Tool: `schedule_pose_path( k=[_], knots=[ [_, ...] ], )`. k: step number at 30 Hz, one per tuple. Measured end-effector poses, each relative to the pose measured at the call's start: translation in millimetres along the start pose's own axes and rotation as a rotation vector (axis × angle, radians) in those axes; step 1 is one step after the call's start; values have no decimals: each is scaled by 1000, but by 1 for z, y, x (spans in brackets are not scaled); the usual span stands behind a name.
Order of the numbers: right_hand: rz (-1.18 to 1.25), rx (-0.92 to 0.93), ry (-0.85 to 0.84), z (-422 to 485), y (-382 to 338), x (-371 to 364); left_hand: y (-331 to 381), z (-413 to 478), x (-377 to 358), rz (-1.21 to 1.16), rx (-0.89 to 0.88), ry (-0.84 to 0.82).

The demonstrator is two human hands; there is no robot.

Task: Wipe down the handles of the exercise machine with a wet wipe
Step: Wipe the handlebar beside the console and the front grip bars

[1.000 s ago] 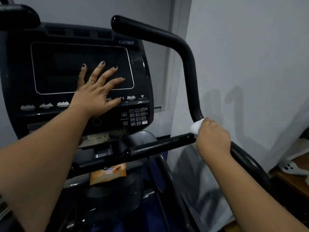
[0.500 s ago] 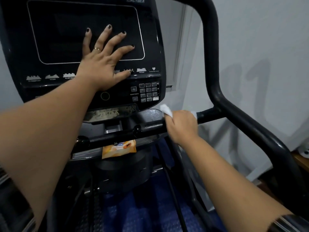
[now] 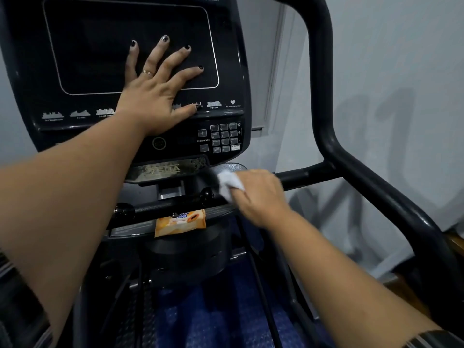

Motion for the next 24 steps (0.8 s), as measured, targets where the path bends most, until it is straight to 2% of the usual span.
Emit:
schedule_pose_path(
  k=[4, 7, 10, 13, 18, 21, 23, 24],
  knots=[
    [-170, -269, -75, 0, 49, 14, -1, 1, -1, 11, 5, -2],
    [-226, -402, -326, 22, 62, 19, -1, 1, -2, 17, 2, 3],
    [-169, -448, -524, 40, 50, 19, 0, 2, -2, 14, 2, 7],
    [-117, -377, -589, 48, 18, 12, -1, 2, -2, 15, 4, 9],
    [-150, -137, -439, 46, -42, -8, 1, 1, 0, 20, 5, 6],
    [-164, 136, -135, 27, -54, -16, 0, 0, -1, 13, 3, 4],
    [-161, 316, -39, 16, -42, -22, 0, 0, -1, 15, 2, 2],
    [-183, 347, -31, 10, -32, -25, 0, 0, -1, 15, -2, 2]
  ],
)
Point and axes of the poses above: each hand's wrist, its own z-axis towards the middle knuckle, its own x-axis out of the back of the hand, y = z × x, the point moved 1 cm from there along z, towards the middle knuckle, and after that the axes turned 3 degrees about -y, right-handed, at the moved point
